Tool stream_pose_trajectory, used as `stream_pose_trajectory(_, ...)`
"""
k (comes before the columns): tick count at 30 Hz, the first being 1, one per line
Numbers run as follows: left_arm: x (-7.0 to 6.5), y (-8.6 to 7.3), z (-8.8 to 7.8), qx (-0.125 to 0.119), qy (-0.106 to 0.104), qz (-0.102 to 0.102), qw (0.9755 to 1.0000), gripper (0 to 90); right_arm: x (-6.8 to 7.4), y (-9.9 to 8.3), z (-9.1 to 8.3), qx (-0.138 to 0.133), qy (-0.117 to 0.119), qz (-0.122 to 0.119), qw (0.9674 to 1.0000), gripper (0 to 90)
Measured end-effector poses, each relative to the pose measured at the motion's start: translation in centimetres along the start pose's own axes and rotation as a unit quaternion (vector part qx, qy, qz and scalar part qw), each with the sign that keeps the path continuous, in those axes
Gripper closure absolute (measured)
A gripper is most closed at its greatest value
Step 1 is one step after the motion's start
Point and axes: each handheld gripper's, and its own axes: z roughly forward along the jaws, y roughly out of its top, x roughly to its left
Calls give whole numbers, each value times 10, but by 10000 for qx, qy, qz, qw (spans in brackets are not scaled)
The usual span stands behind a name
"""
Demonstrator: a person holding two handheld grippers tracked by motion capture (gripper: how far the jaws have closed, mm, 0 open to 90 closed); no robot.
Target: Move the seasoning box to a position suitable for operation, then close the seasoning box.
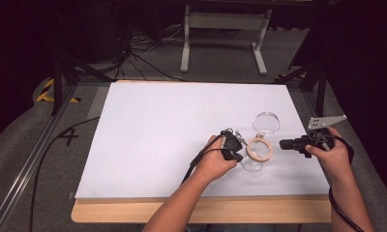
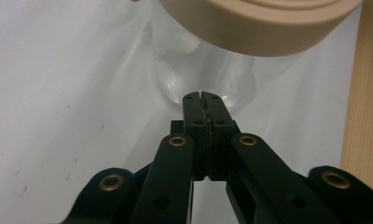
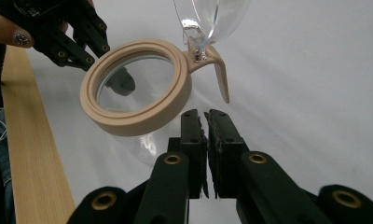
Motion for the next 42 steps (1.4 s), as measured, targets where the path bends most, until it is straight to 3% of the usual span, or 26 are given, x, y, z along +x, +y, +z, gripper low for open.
stream_pose_trajectory(3,-6,3,3,29,-82,115,9999,894,0,-2,-2,4,-26,58,10000,854)
stream_pose_trajectory(12,-13,7,10,33,-200,200,9996,887,2,-6,-6,0,-64,65,10000,854)
stream_pose_trajectory(17,-13,6,8,20,-242,162,9996,878,3,-6,-6,-11,-50,77,10000,862)
stream_pose_trajectory(20,-9,5,-1,93,-157,92,9998,886,3,-6,-7,-38,13,84,10000,877)
stream_pose_trajectory(22,-3,3,-8,-14,-96,-95,9999,887,5,-4,-9,-121,119,53,9998,885)
stream_pose_trajectory(23,-3,3,-8,-14,-96,-95,9999,890,5,-4,-9,-121,119,53,9998,885)
stream_pose_trajectory(25,6,3,-17,-207,-96,-325,9992,891,7,-2,-10,-140,135,29,9998,894)
stream_pose_trajectory(27,11,5,-24,-341,-42,-426,9985,894,9,-2,-10,-139,157,9,9998,896)
stream_pose_trajectory(30,18,12,-36,-561,104,-448,9974,895,13,-1,-10,-117,178,-15,9998,897)
stream_pose_trajectory(34,25,22,-45,-643,281,-416,9967,895,15,0,-11,-126,201,-55,9997,898)
stream_pose_trajectory(37,32,29,-51,-847,326,-503,9946,895,18,2,-12,-188,310,-62,9993,898)
stream_pose_trajectory(42,45,40,-57,-1245,325,-797,9885,895,26,6,-10,-203,331,-164,9991,897)
